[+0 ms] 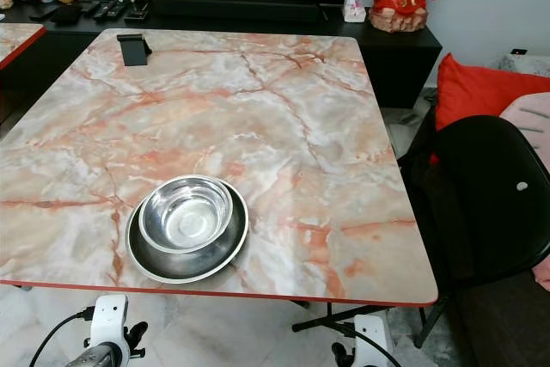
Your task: Setting the table
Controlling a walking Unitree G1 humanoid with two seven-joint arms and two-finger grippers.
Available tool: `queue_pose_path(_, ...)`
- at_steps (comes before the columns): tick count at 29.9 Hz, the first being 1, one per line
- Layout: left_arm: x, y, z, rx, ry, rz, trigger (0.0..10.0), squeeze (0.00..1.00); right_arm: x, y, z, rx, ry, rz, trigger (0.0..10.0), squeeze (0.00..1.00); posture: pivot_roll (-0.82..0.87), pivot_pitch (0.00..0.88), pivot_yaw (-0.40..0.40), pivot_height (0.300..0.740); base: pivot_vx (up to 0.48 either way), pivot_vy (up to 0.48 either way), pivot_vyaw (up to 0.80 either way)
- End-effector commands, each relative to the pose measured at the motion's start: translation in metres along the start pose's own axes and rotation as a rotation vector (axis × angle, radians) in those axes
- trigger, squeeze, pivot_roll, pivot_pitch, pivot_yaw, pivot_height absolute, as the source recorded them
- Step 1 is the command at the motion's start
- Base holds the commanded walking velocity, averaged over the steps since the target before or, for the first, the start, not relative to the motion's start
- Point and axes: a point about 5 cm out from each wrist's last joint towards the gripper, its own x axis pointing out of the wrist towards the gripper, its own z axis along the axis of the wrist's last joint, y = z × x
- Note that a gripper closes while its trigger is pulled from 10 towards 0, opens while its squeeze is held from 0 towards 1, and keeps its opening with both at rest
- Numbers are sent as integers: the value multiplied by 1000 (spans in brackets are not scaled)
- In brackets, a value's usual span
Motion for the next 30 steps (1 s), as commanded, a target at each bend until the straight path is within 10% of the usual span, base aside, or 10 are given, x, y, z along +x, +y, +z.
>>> queue_pose_path(1,-1,0,-6,-19,22,5,10000,0,0,0,2,-5,-6,-6,10000,0,3,0,-50,740,0,0,0)
queue_pose_path(30,-1,0,-7,-60,28,19,10000,0,-1,-12,5,-33,5,-17,10000,0,9,0,-46,740,0,0,0)
